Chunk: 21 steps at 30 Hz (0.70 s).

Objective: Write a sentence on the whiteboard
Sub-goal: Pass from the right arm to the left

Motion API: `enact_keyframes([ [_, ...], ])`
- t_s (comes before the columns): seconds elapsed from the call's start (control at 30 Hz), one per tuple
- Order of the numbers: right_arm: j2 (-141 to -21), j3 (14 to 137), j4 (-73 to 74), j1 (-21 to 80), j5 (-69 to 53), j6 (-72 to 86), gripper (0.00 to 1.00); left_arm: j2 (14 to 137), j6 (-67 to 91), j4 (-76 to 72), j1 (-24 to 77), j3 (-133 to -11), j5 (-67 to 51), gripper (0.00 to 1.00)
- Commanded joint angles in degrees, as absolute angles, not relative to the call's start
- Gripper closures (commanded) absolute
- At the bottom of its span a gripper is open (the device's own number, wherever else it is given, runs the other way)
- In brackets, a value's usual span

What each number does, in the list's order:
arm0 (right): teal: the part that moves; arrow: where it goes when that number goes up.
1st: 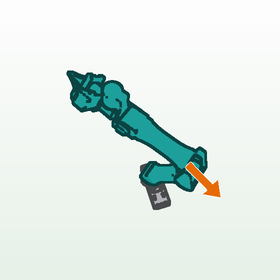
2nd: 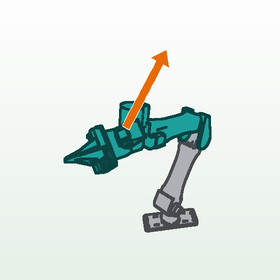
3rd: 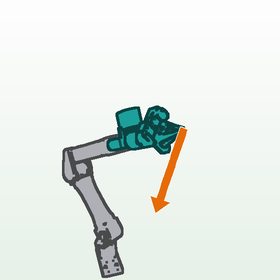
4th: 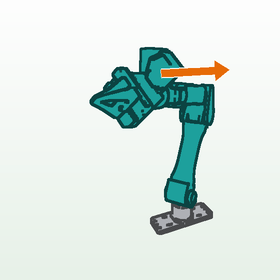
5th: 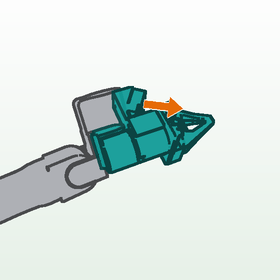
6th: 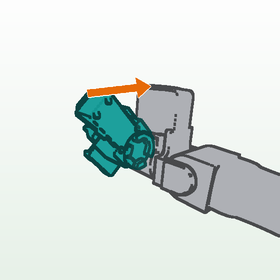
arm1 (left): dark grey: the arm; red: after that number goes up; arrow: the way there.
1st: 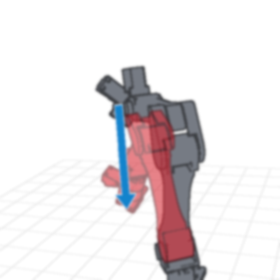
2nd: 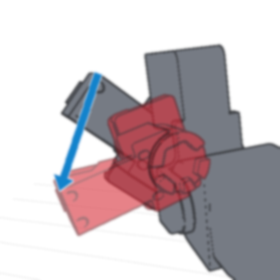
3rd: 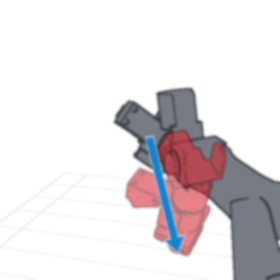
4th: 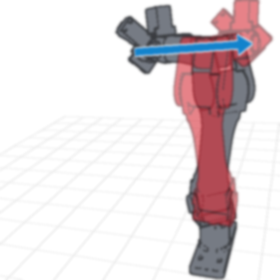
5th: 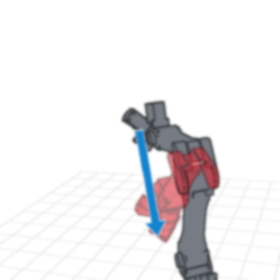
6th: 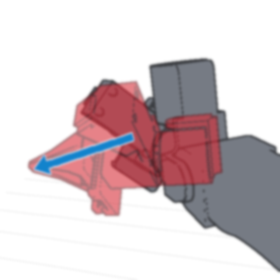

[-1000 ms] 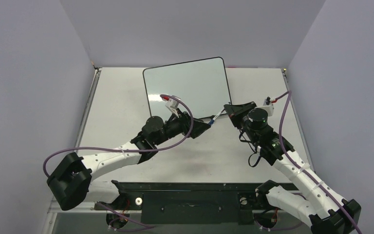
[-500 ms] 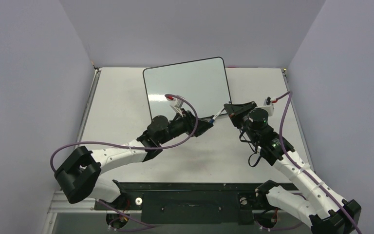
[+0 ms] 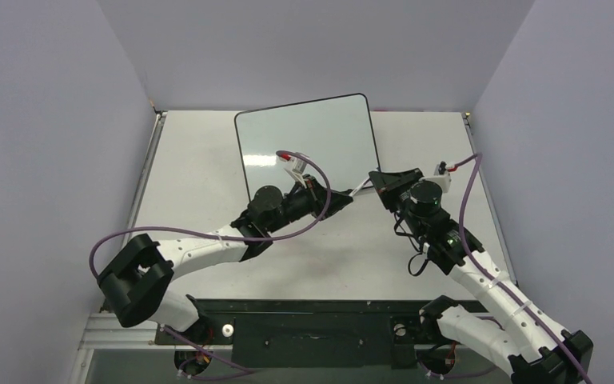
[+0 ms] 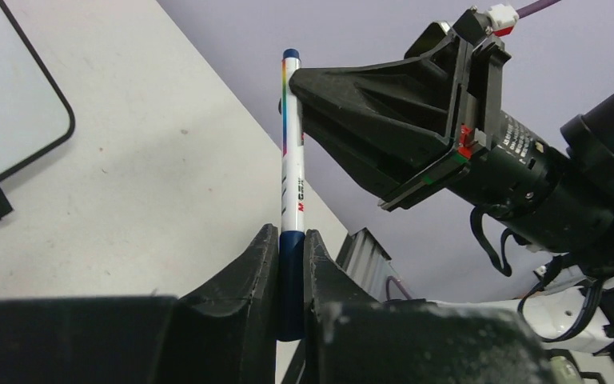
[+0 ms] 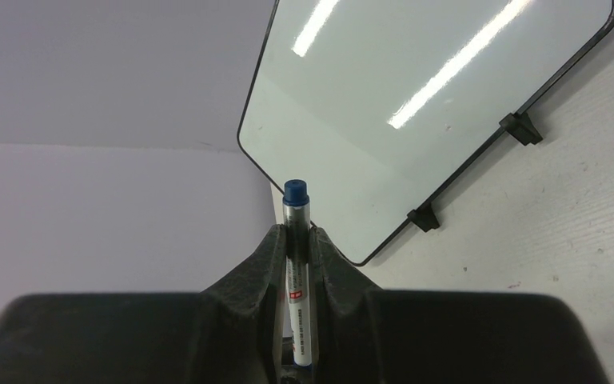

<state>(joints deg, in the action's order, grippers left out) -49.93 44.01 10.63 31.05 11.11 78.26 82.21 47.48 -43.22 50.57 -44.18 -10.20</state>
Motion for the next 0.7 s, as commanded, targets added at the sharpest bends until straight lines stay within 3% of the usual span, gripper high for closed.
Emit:
enact_keyframes([
  [0.0, -48.29, 43.44, 7.57, 30.75, 11.00, 78.35, 1.00, 82.51, 47.36, -45.97, 50.98, -46.94, -11.27, 1.00],
  [0.2, -47.40, 43.01, 6.26, 30.37, 9.69, 75.42, 0.97, 81.20, 45.98, -42.01, 50.98, -47.81, -12.73, 1.00],
  [0.27, -47.68, 43.99, 6.32, 29.75, 7.42, 71.84, 0.54, 80.31, 44.57, -38.95, 50.83, -48.76, -13.78, 1.00],
  [0.33, -48.14, 45.28, 6.47, 28.59, 4.88, 66.46, 0.30, 79.04, 42.94, -35.36, 50.50, -49.90, -15.02, 1.00],
  [0.4, -49.27, 47.22, 6.80, 26.84, 1.54, 62.01, 0.22, 77.85, 40.95, -30.61, 49.68, -52.49, -16.71, 1.00],
  [0.47, -50.39, 49.27, 7.42, 24.59, -3.06, 58.04, 0.21, 76.92, 38.68, -24.29, 48.68, -55.60, -18.94, 1.00],
  [0.67, -54.32, 54.87, 5.70, 20.39, -20.87, 46.05, 0.24, 75.11, 30.56, -2.38, 44.54, -66.13, -22.86, 1.00],
])
